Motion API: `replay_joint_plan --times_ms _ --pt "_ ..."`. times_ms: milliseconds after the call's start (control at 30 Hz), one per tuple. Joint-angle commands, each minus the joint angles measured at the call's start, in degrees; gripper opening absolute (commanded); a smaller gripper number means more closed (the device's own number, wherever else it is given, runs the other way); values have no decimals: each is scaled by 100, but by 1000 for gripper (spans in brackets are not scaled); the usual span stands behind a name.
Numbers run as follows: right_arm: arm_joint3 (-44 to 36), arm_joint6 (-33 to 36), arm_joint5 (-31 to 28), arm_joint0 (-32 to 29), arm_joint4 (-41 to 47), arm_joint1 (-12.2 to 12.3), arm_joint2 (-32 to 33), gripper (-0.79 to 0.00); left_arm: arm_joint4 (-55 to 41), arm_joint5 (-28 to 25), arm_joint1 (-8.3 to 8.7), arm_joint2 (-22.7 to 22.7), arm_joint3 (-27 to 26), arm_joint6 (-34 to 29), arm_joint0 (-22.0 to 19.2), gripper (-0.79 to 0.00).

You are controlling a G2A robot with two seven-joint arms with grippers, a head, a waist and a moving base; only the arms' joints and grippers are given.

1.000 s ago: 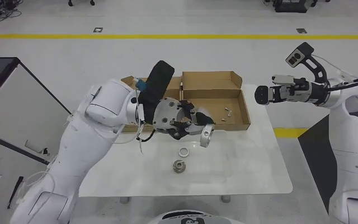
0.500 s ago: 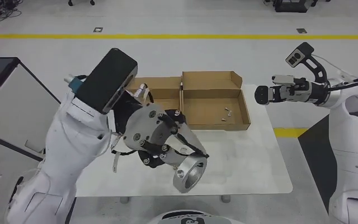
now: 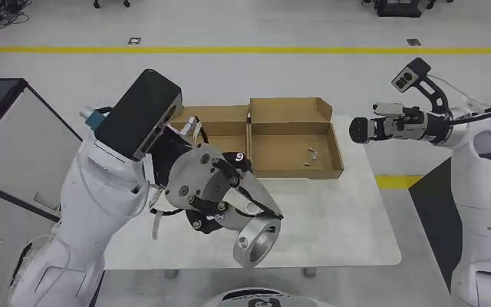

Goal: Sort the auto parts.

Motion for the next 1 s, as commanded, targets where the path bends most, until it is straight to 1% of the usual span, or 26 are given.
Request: replay_joint_plan --times_ms 0,267,533,667,967 --pt "0 0 0 0 0 0 0 0 -20 51 -12 17 -82 191 72 -785" --pt "0 0 0 0 0 0 0 0 470 -6 -110 -214 27 1164 182 -785" --pt "0 0 0 0 0 0 0 0 851 -6 -266 -373 75 2244 321 -785" --pt "0 0 0 0 0 0 0 0 671 -6 -358 -309 69 2800 423 -785" --pt "0 0 0 0 0 0 0 0 474 -6 -575 -323 213 3549 646 -785"
